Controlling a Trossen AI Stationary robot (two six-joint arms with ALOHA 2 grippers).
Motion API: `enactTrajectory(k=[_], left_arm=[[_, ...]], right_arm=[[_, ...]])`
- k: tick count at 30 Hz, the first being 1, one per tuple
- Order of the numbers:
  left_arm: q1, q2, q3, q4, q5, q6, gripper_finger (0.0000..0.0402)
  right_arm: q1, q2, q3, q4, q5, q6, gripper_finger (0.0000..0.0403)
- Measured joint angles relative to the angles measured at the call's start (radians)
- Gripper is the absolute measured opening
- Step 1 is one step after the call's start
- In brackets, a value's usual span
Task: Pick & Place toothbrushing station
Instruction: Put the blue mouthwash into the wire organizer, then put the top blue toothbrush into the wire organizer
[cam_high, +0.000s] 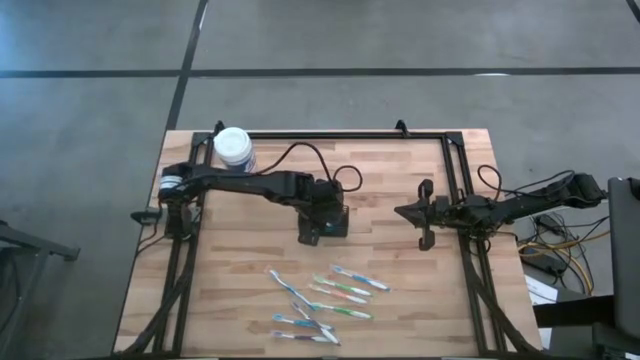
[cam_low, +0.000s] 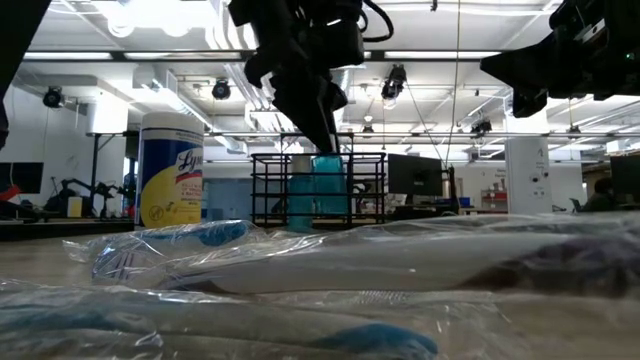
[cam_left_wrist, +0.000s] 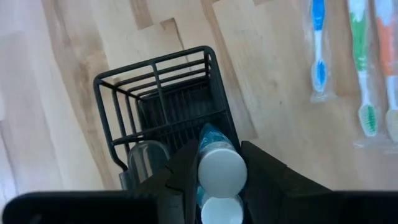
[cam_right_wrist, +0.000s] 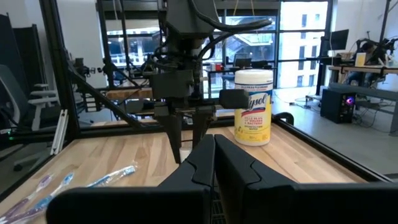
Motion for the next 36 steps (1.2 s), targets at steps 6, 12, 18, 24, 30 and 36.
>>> enactTrajectory(k=[6,12,18,24,30,36], left_arm=[[0.000,0.022,0.005,0.007,0.003,0.018,0.0100],[0.000,0.023,0.005,0.009,0.002,0.019,0.0100],[0.001,0.032,-0.002,0.018,-0.007,0.019,0.0156],[0.001,0.027,-0.002,0.026,0.000,0.011,0.0192],[0.001,0.033,0.027,0.013,0.003,0.014,0.0191],[0.001,0.027,0.139,-0.076,0.000,0.017,0.0192]], right_arm=[[0.000,0.000,0.000,-0.001,0.000,0.002,0.0008],[0.000,0.000,0.000,-0.001,0.000,0.002,0.0008],[0.000,0.000,0.000,-0.001,0.000,0.006,0.0008],[-0.001,0.000,0.000,-0.001,0.000,0.006,0.0008],[-0.001,0.001,0.000,-0.001,0.000,0.006,0.0008],[-0.001,0.001,0.000,0.000,0.000,0.006,0.0008]])
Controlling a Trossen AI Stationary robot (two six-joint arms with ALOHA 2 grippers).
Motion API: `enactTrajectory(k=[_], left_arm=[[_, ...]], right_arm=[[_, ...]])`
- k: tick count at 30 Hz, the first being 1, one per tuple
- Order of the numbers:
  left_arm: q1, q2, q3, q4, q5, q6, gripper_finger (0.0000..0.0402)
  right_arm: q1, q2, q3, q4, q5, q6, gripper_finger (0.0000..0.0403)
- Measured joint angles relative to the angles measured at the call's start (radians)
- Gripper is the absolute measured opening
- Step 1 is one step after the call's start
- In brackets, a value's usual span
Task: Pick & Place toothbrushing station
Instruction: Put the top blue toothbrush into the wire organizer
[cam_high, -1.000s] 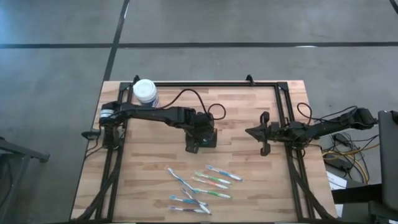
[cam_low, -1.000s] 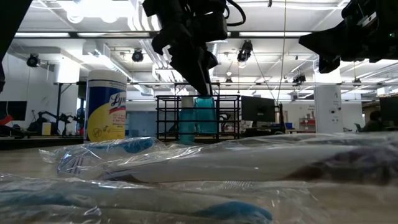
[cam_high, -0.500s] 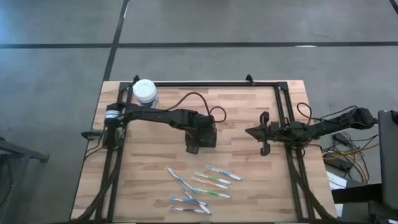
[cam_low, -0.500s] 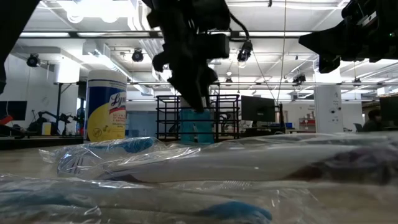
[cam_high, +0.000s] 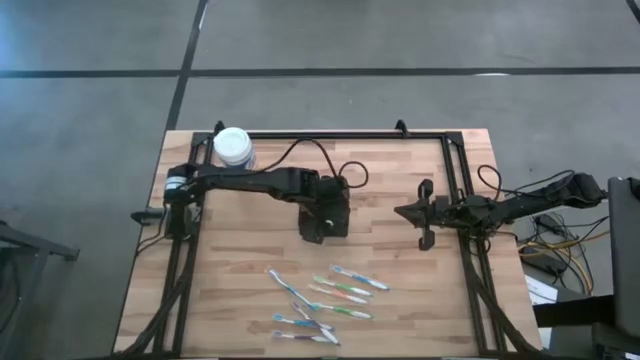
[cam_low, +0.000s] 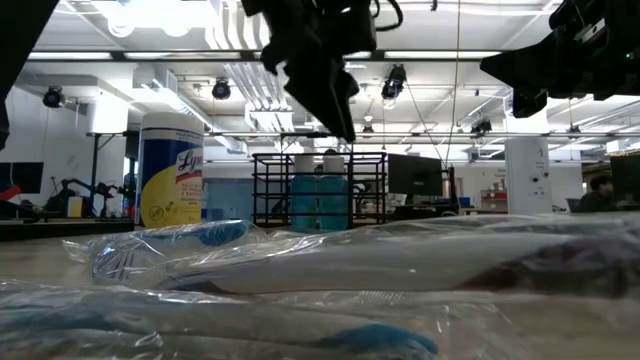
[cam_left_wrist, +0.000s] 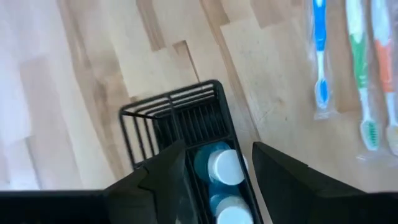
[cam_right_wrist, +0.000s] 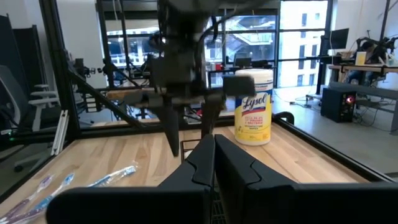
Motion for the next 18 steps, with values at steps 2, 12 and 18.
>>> enactTrajectory(k=[2,12,18], left_arm=[[0.000,-0.002,0.049,-0.043,0.000,0.000,0.0193],[-0.002,-0.132,0.284,-0.359,0.004,-0.057,0.0158],[0.016,-0.497,0.051,-0.137,0.008,-0.106,0.0039]], right_arm=[[0.000,0.000,0.000,0.000,0.000,0.000,0.0008],[0.000,0.000,0.000,0.000,0.000,0.004,0.0008],[0.001,0.000,0.000,-0.004,-0.002,0.007,0.0008]])
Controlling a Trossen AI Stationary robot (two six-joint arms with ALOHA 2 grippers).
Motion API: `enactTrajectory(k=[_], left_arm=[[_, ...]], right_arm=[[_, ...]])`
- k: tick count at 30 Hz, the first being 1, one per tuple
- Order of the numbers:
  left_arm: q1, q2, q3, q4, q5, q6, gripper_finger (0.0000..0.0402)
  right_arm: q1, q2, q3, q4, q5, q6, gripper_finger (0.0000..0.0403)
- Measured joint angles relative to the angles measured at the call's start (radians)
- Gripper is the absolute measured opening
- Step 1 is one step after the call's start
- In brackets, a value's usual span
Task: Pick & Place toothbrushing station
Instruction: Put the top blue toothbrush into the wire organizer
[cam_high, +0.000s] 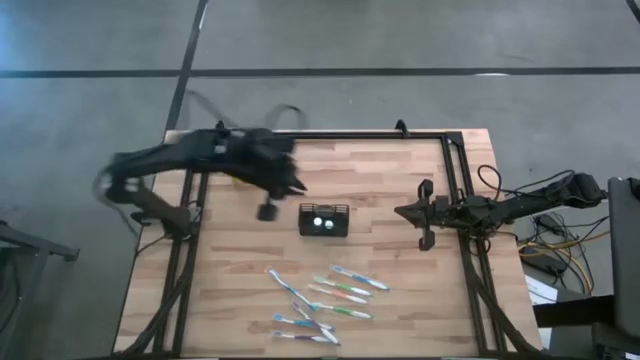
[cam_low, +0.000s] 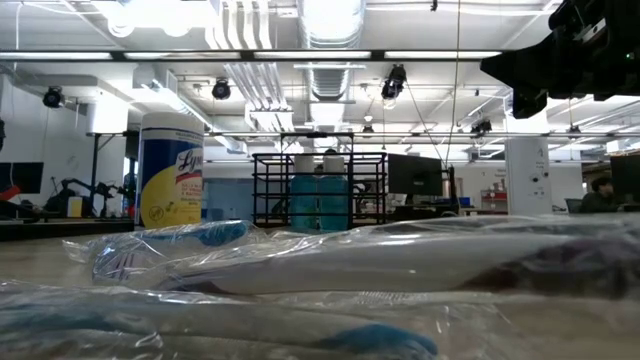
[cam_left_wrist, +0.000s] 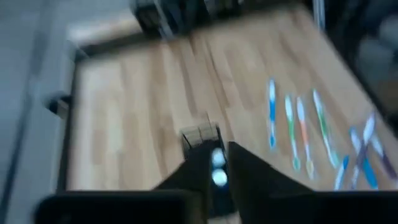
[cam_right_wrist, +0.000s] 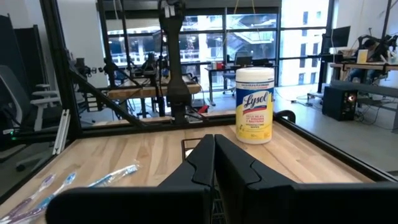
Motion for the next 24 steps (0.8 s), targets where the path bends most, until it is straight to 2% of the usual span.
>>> enactTrajectory(k=[2,9,11,13,17,21,24], left_arm=[[0.019,-0.149,-0.153,0.105,0.020,-0.022,0.0011],[0.132,-0.644,-0.776,0.500,0.093,-0.149,0.0004],[0.148,-0.758,-0.917,0.611,0.094,-0.174,0.0004],[0.154,-0.857,-1.043,0.679,0.048,-0.181,0.0003],[0.155,-0.995,-1.262,0.792,-0.053,-0.224,0.0002],[0.154,-1.114,-1.415,0.869,-0.067,-0.226,0.0002],[0.157,-1.205,-1.491,0.882,-0.136,-0.232,0.0001]], right_arm=[[0.000,0.000,0.000,0.001,0.000,0.000,0.0008],[0.000,0.000,0.000,0.007,0.000,0.000,0.0008],[0.000,0.000,0.000,0.014,0.000,-0.003,0.0008],[0.000,0.000,0.000,0.034,0.000,-0.014,0.0008],[0.000,0.000,0.000,0.051,0.001,-0.022,0.0008],[-0.001,0.000,0.000,0.052,0.002,-0.035,0.0008],[-0.001,0.000,0.000,0.052,0.002,-0.034,0.0008]])
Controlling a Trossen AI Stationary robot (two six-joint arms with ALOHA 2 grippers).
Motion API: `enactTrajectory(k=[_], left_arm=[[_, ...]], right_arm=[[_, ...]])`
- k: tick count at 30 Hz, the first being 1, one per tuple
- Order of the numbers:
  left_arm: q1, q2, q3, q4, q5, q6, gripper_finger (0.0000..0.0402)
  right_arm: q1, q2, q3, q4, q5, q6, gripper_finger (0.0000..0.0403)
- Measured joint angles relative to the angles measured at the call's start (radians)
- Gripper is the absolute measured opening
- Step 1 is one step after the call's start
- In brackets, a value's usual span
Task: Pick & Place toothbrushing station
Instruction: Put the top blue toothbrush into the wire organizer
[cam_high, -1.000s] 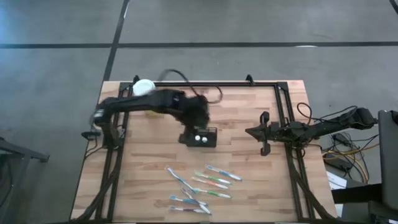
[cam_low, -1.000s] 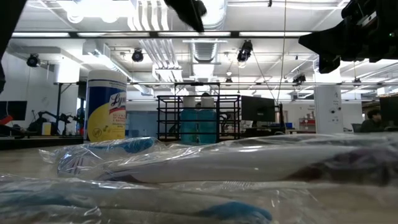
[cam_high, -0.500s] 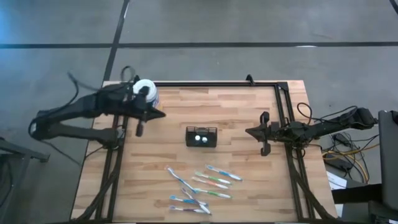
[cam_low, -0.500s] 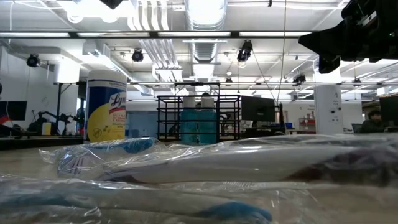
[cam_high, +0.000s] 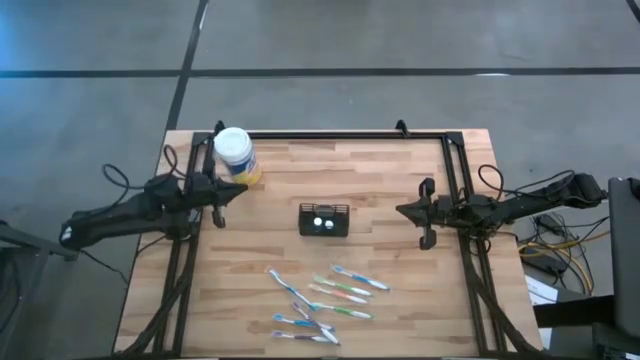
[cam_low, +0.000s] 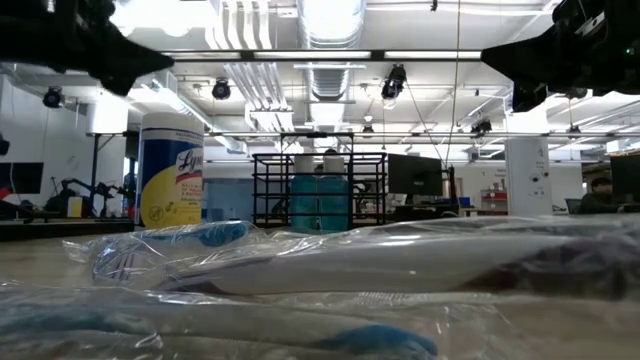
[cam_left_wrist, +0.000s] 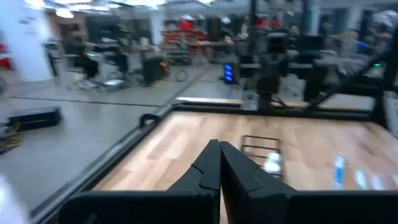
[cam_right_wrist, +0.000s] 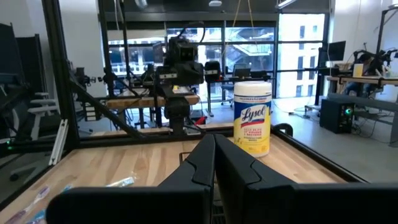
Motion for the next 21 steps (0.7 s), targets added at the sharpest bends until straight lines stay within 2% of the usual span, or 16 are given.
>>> enactTrajectory(k=[7,13,16,21], left_arm=[[0.001,-0.059,-0.064,0.038,-0.011,-0.001,0.0001],[0.001,-0.056,-0.132,0.042,-0.109,-0.004,0.0003],[0.001,-0.056,-0.165,0.052,-0.115,-0.003,0.0006],[0.001,-0.057,-0.240,0.178,-0.116,0.001,0.0007]], right_arm=[[0.000,0.000,0.000,-0.001,0.000,-0.023,0.0008],[0.000,0.020,0.000,-0.002,0.000,0.004,0.0008],[0.000,0.045,0.000,-0.004,-0.001,0.031,0.0008],[0.000,0.097,0.000,0.000,0.006,0.028,0.0008]])
